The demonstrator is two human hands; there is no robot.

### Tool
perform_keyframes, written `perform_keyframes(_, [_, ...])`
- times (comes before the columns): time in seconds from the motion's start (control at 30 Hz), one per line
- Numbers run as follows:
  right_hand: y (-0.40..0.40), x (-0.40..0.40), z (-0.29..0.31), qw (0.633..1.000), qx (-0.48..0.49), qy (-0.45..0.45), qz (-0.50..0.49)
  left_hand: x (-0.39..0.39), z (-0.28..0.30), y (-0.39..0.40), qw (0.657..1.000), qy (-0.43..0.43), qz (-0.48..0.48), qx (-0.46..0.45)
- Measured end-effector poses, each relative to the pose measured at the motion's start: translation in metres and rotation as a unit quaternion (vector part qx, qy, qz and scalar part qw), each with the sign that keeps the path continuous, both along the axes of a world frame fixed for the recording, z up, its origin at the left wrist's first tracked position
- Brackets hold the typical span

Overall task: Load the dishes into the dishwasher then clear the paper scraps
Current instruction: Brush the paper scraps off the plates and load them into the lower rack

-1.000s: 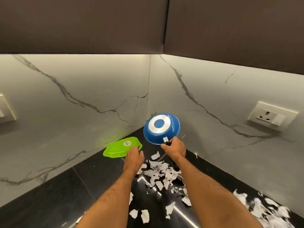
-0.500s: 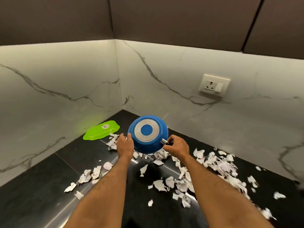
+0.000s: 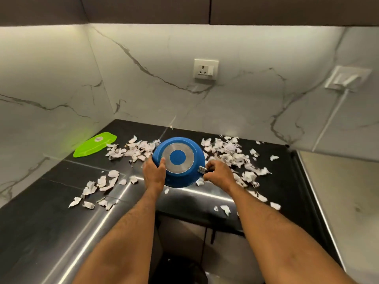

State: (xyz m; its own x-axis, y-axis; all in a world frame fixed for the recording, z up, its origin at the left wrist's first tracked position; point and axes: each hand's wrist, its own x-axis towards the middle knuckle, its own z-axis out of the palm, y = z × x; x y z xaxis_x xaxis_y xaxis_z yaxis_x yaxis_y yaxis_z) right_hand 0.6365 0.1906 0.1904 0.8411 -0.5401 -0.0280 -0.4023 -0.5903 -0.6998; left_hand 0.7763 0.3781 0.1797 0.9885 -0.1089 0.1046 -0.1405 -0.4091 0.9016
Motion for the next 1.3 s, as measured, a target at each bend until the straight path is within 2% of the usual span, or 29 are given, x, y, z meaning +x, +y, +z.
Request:
perform_keyframes(0.27, [0.059,-0.145,-0.032,0.998,0.01,0.031,-0.058,-0.12,-0.043,0.051,0.997,0.036,-0.065,0.026])
perform_keyframes(0.53, [0.082,-0.268,-0.057,0.993,0.018,0.068,-0.099,-0.234,-0.073,0.063,0.989,0.069,-0.115,0.057])
perform_keyframes(0.87, [0.077,-0.444,-0.121,0.982,0.059,0.097,-0.153,-0.392,-0.15,0.041,0.972,0.109,-0.189,0.087])
perform_keyframes(1.13, [0.055,-0.596,-0.174,0.972,0.083,0.13,-0.177,-0.55,-0.198,0.021,0.958,0.159,-0.205,0.12])
perform_keyframes(1.3, [0.04,-0.657,-0.217,0.965,0.101,0.154,-0.189,-0.607,-0.235,0.008,0.948,0.181,-0.211,0.156])
